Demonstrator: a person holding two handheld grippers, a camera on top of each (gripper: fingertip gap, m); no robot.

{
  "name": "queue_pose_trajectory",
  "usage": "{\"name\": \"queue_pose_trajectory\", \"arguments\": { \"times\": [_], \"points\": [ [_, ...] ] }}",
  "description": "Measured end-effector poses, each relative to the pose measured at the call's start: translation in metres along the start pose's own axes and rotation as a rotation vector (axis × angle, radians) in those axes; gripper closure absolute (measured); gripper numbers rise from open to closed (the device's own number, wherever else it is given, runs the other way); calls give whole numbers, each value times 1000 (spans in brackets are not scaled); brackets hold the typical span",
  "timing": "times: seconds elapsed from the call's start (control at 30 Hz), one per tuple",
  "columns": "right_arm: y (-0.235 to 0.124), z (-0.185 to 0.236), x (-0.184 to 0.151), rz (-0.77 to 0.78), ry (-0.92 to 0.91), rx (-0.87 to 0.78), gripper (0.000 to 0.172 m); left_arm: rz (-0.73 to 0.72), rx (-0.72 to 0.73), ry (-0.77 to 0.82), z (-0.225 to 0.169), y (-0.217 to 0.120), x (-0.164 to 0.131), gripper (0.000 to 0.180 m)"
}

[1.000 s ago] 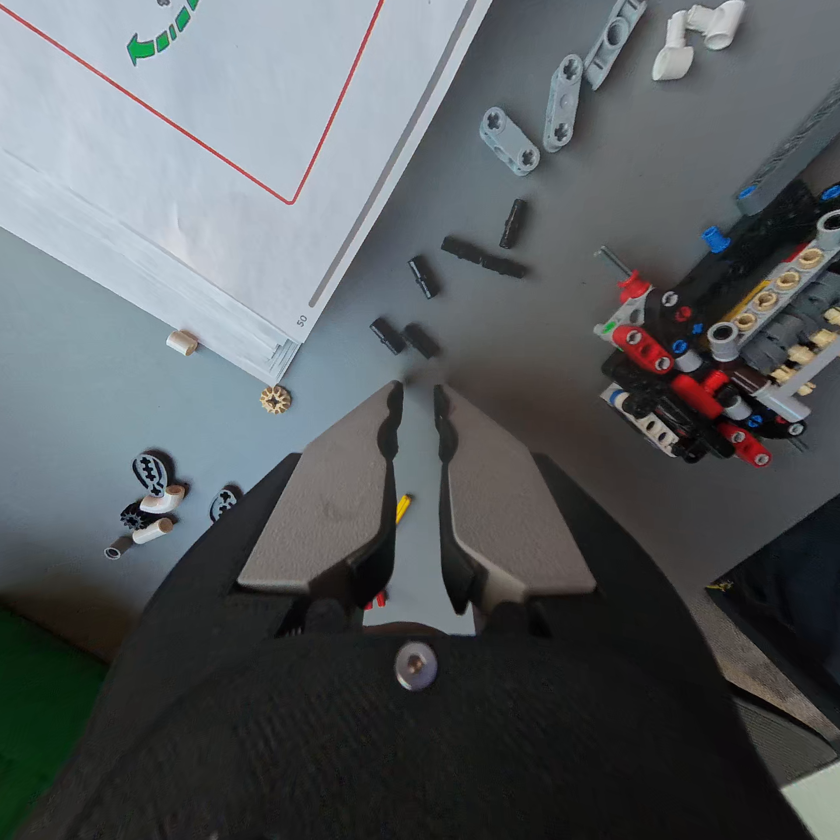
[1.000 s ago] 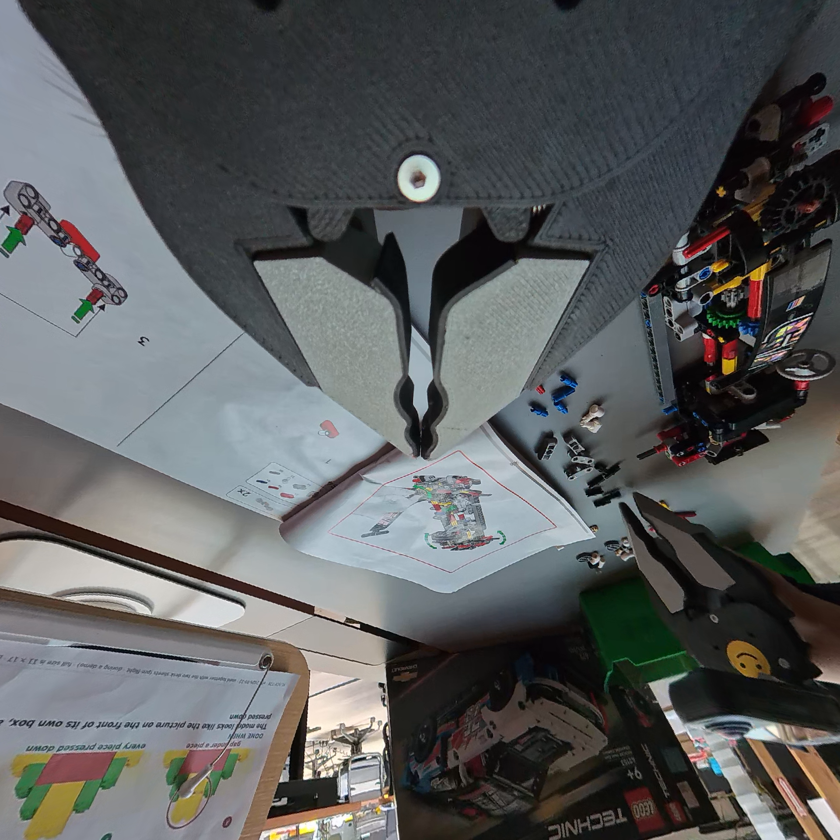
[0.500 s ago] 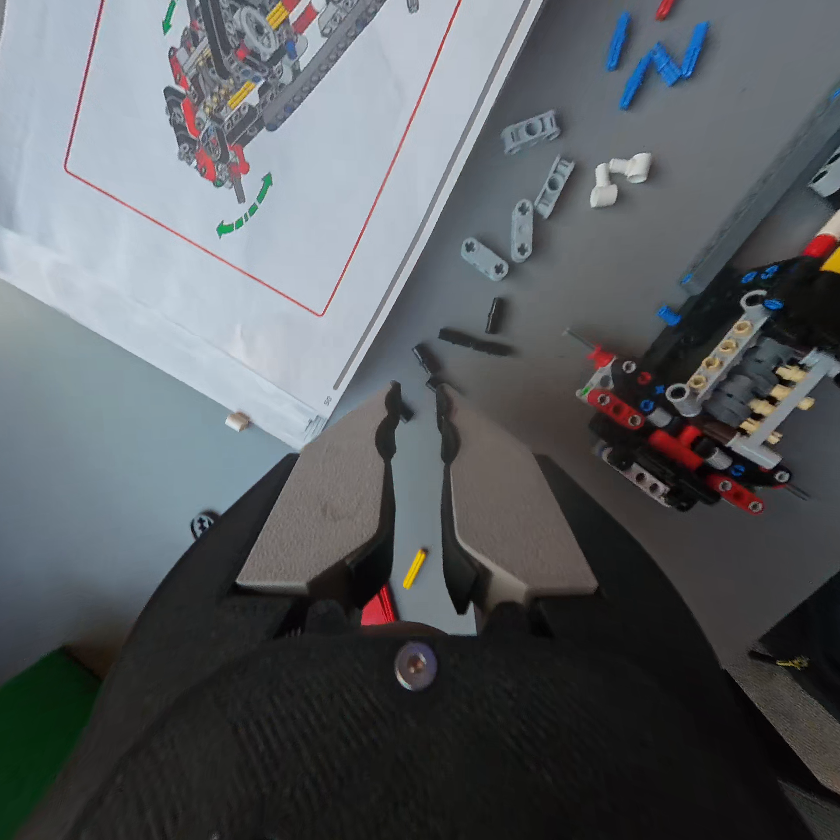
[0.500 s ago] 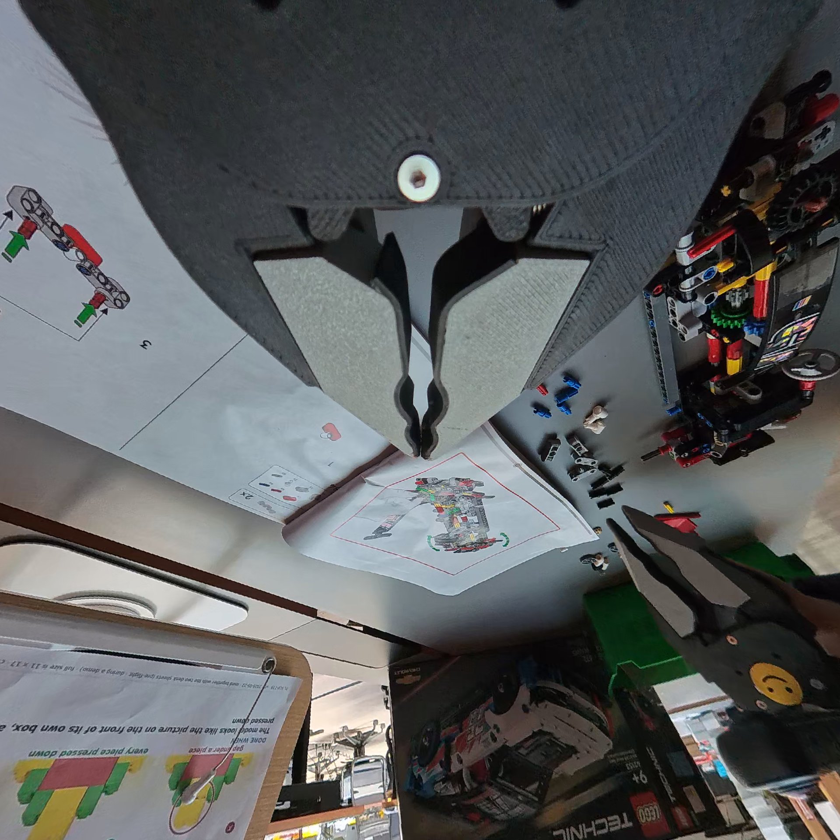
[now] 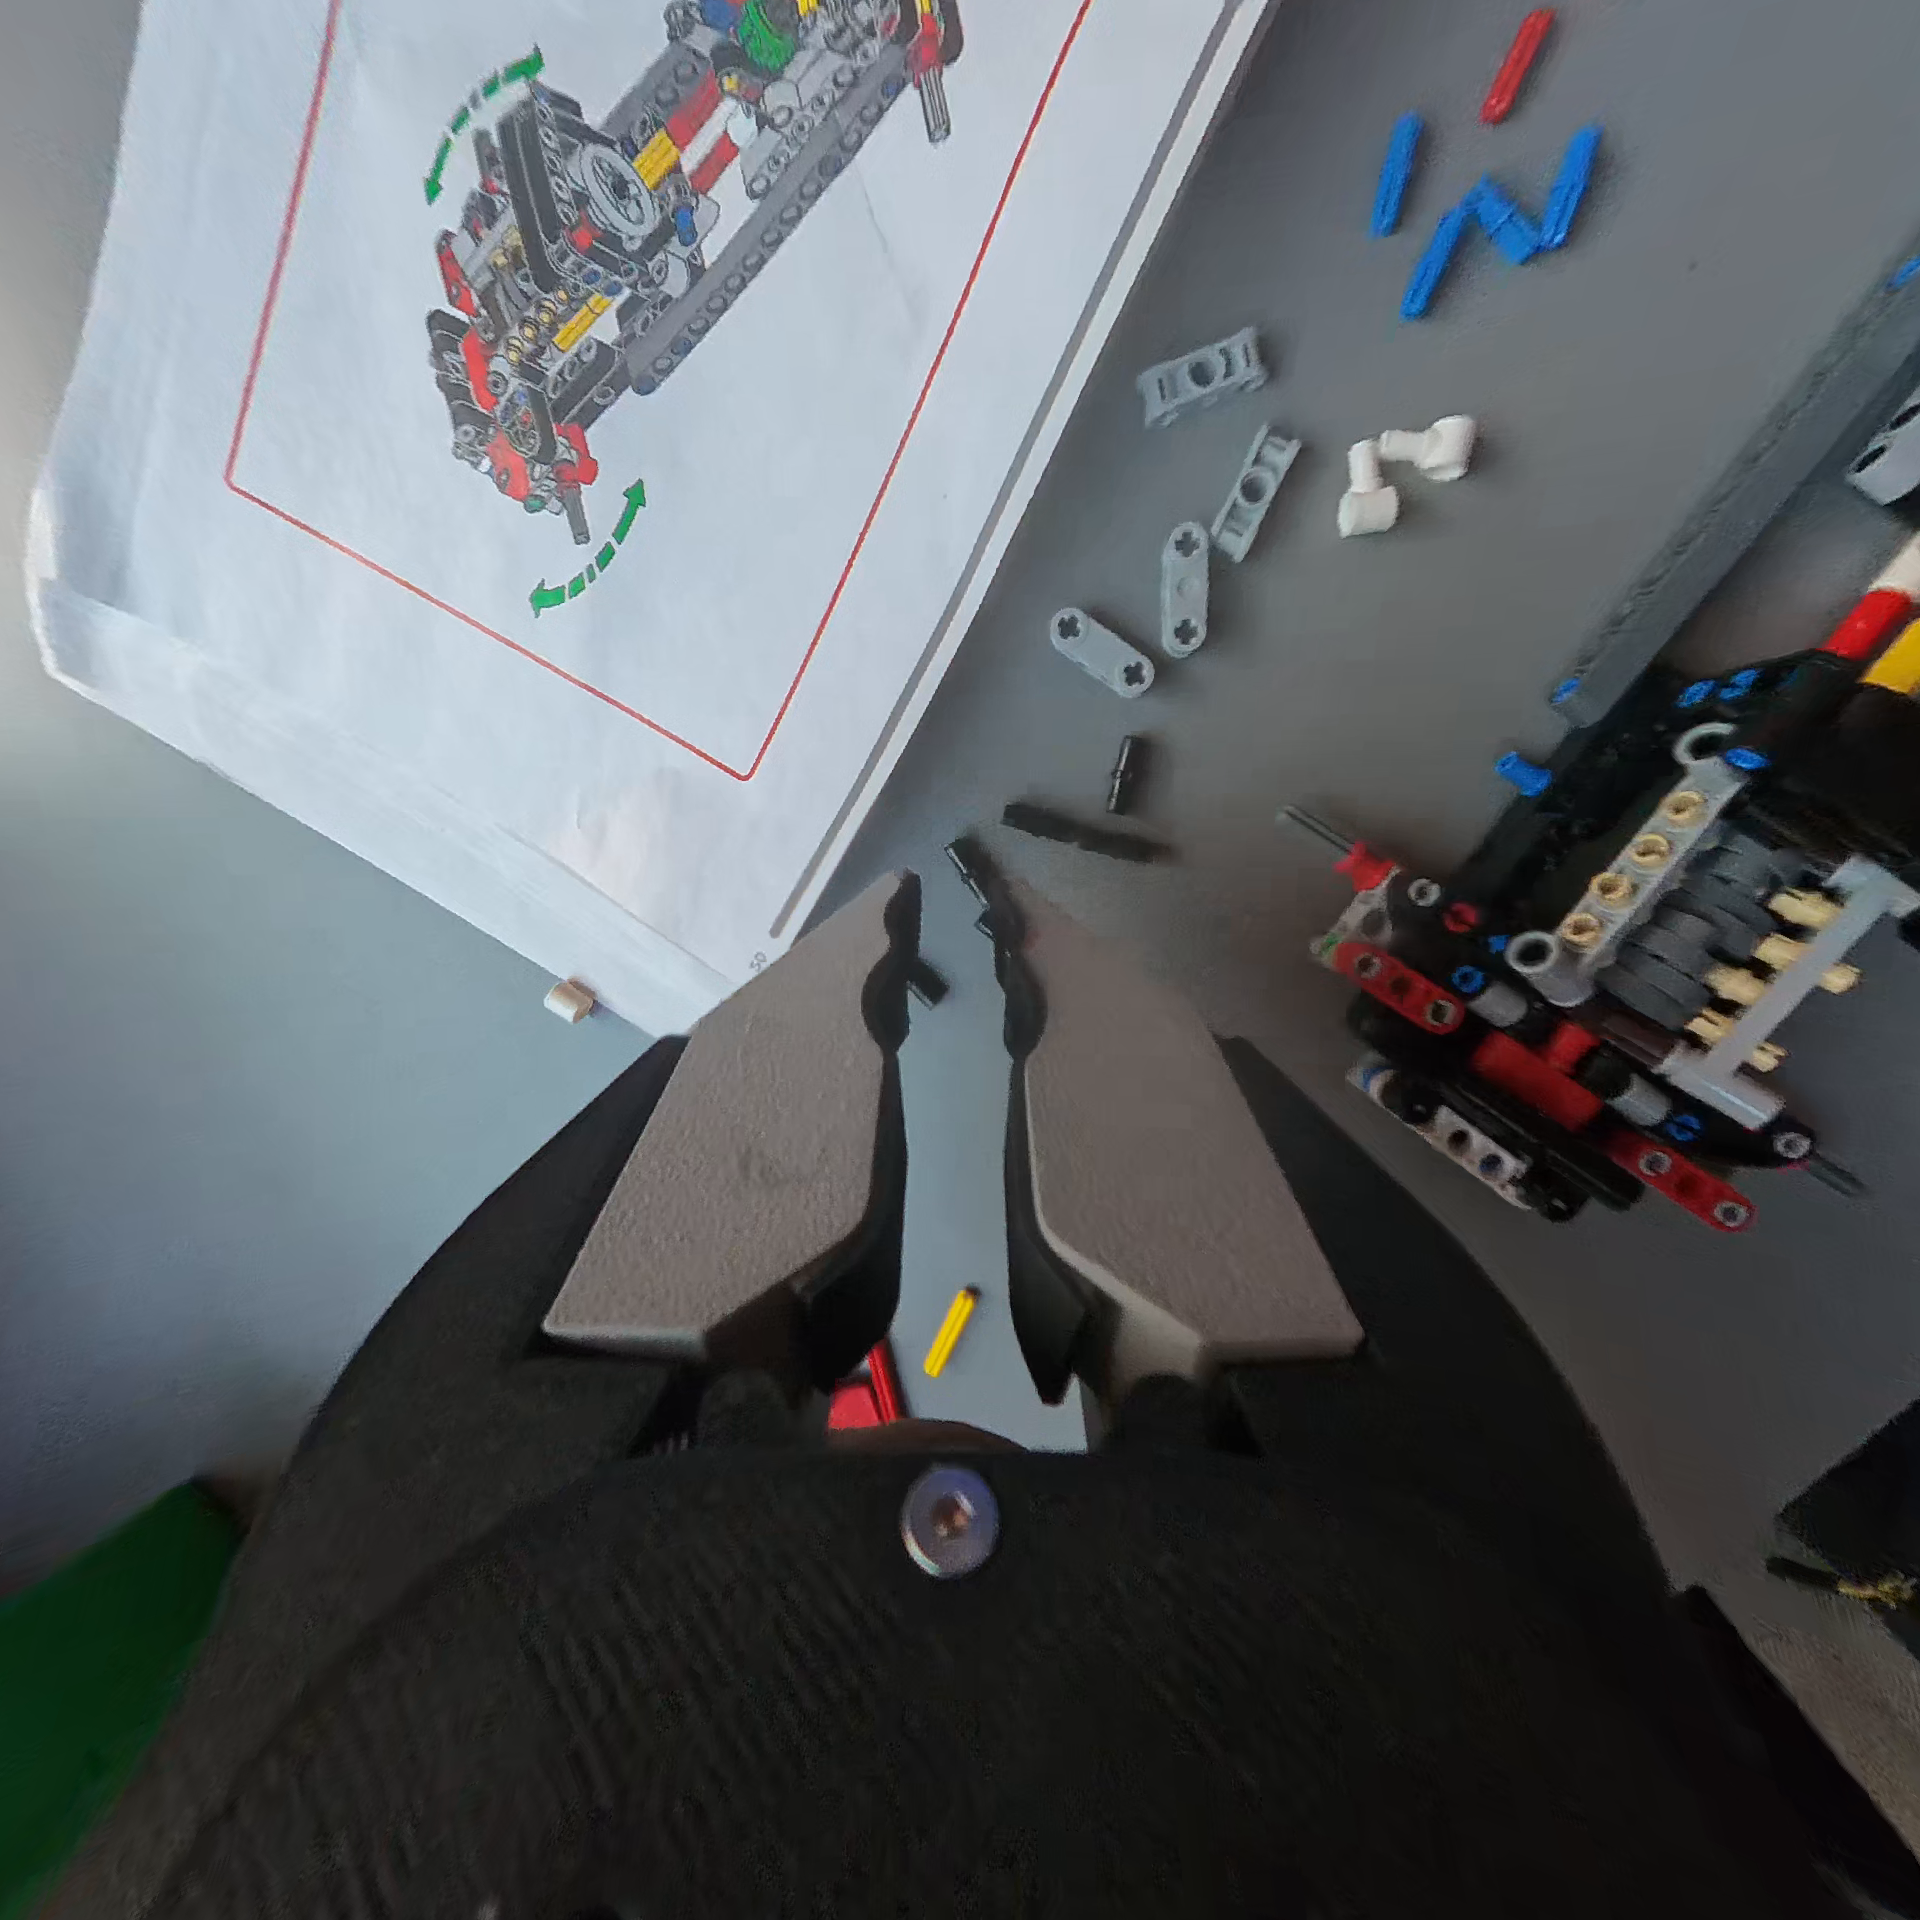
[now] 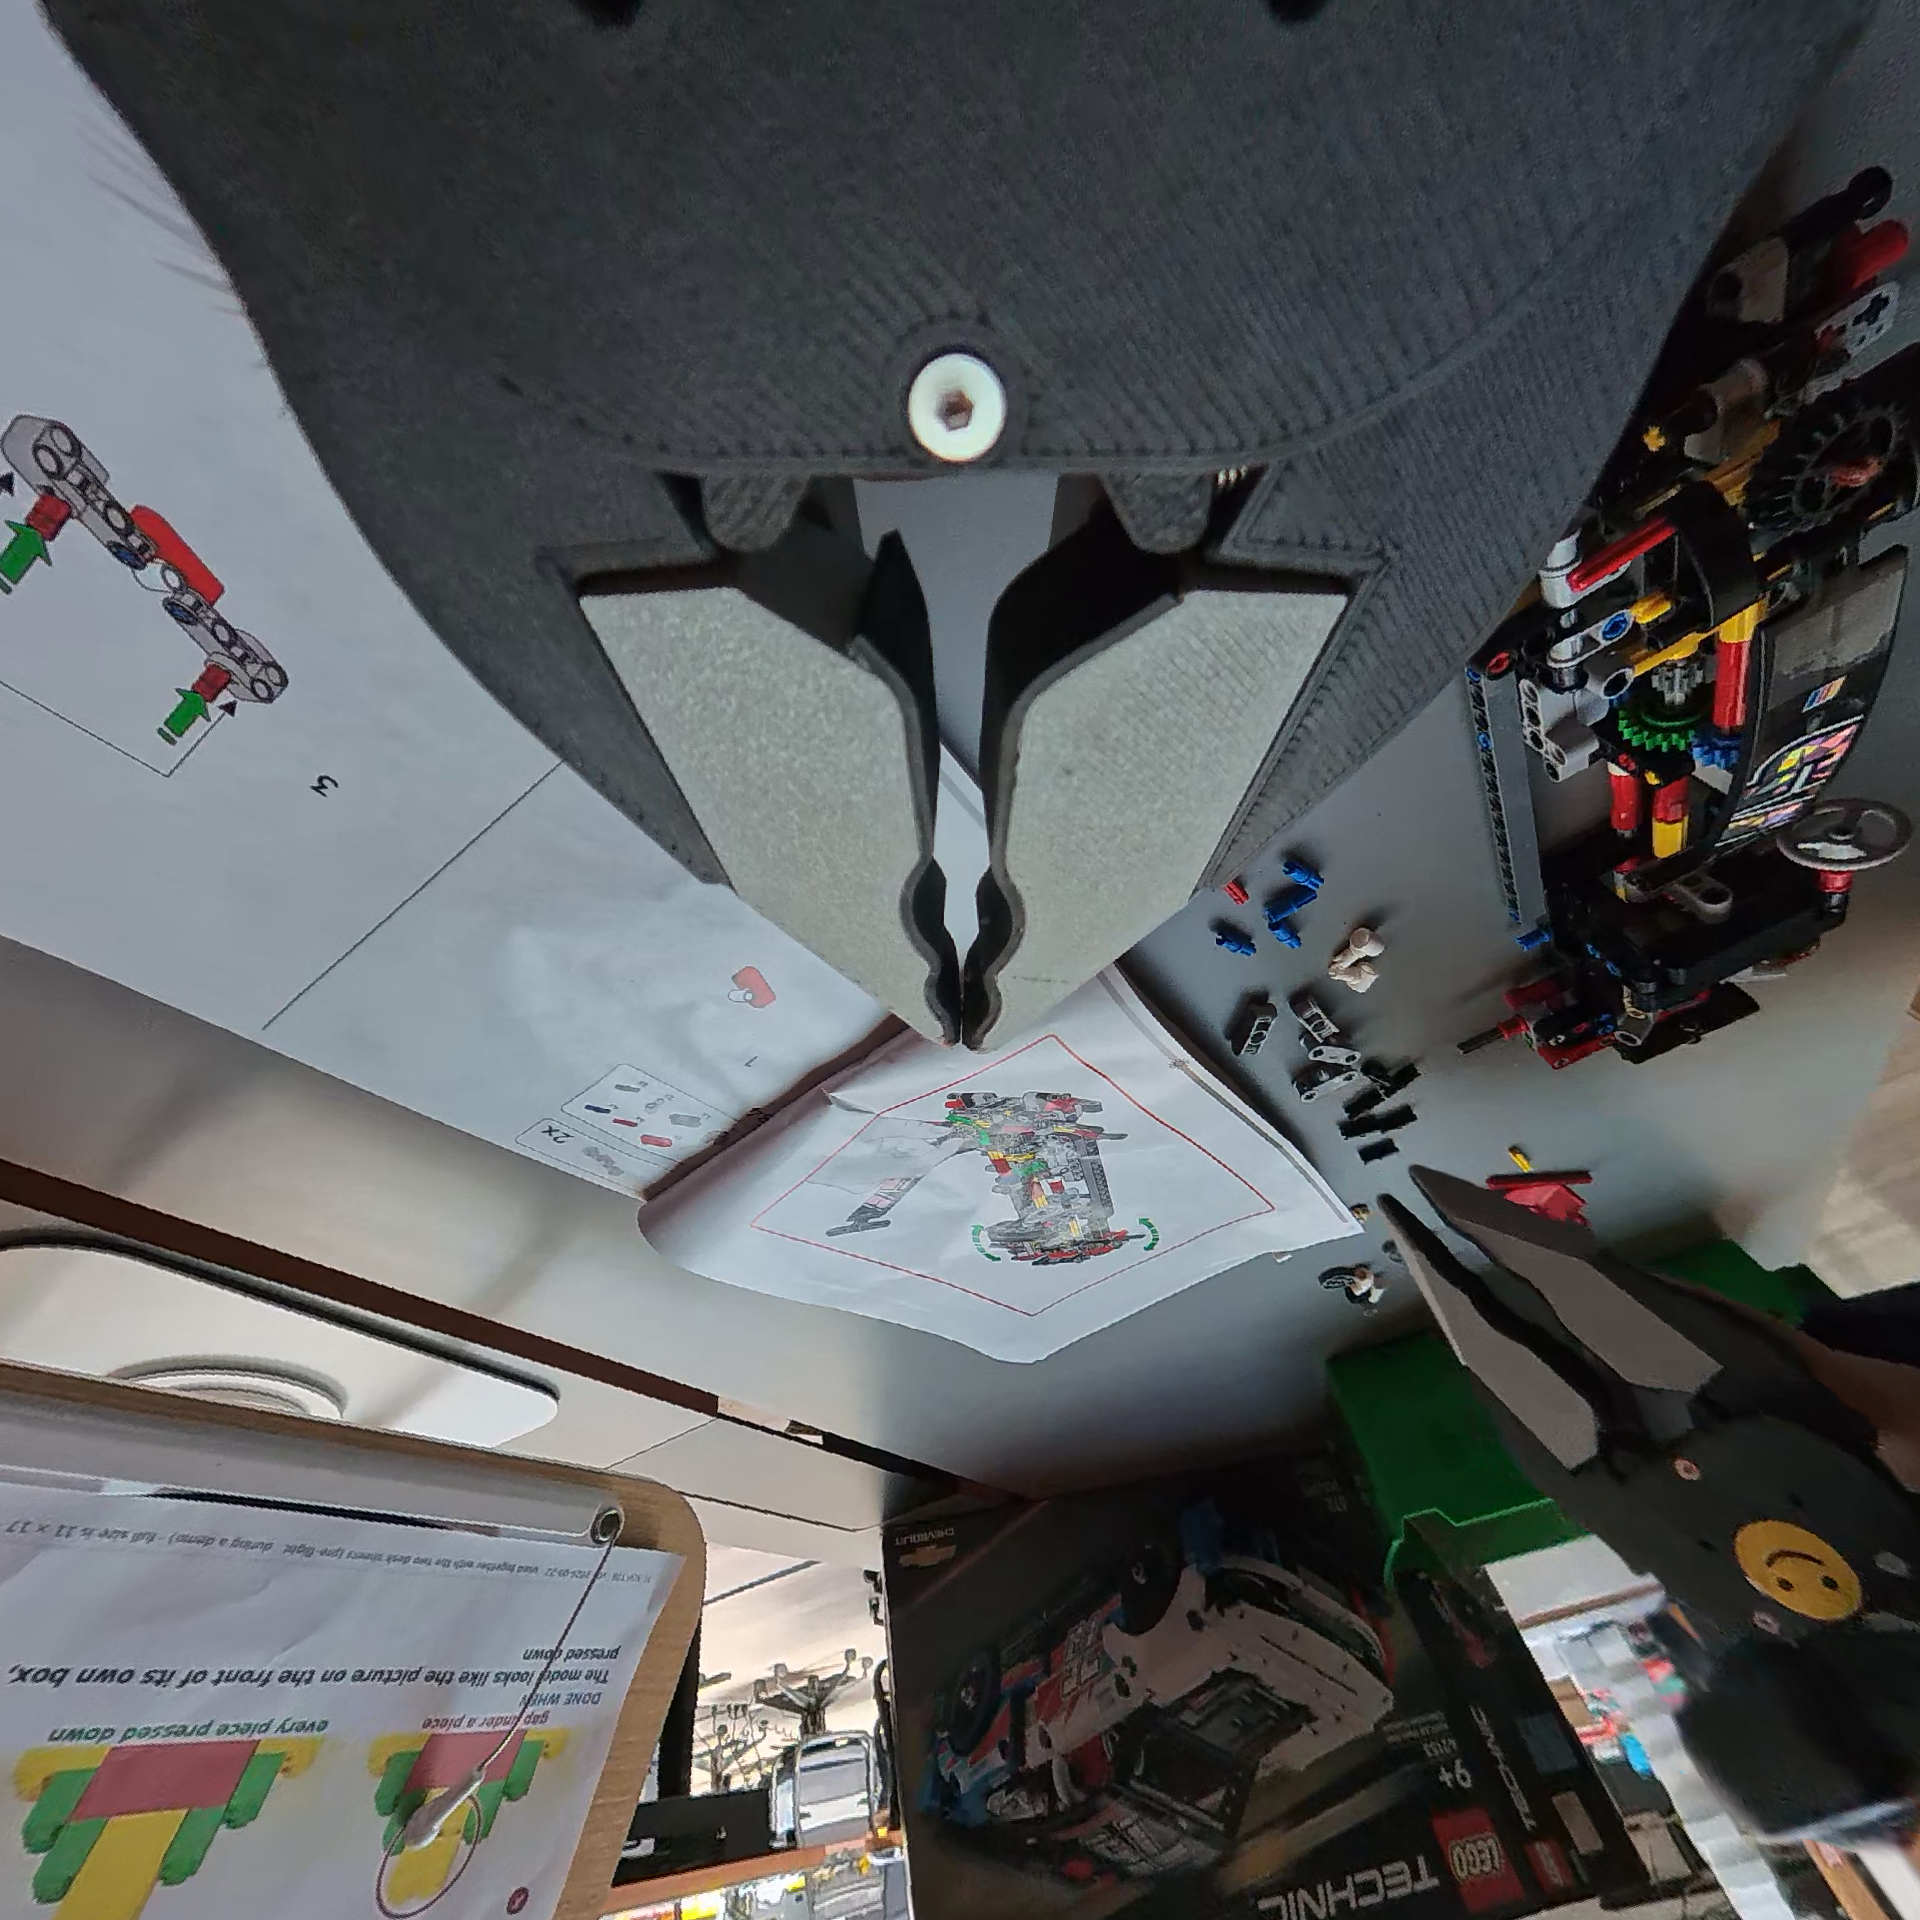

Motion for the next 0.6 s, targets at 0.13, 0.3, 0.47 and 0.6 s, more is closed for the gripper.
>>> {"name": "queue_pose_trajectory", "arguments": {
  "times": [0.13, 0.3, 0.47, 0.6],
  "points": [
    [-1, -1, 0, 4, 6, 0, 172, -189, 27, -128, -8, -23, 10, 166],
    [-3, -1, 1, 5, 25, 16, 172, -377, 95, -289, -15, -32, -1, 155],
    [-7, -3, -1, 9, 37, 16, 172, -543, 112, -308, -20, -37, -11, 154],
    [-9, -5, 1, -4, 46, 9, 172, -647, 136, -287, -19, -44, -13, 147]
  ]
}}
Point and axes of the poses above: each gripper's, where its closed fingertips meet, y out along the fingers, x out of its top, z = x × y across the jaws, the point moved 1 cm from there along -y, back along the fingers, and after that the axes turned 10 degrees about -z, right-handed, at the moved point
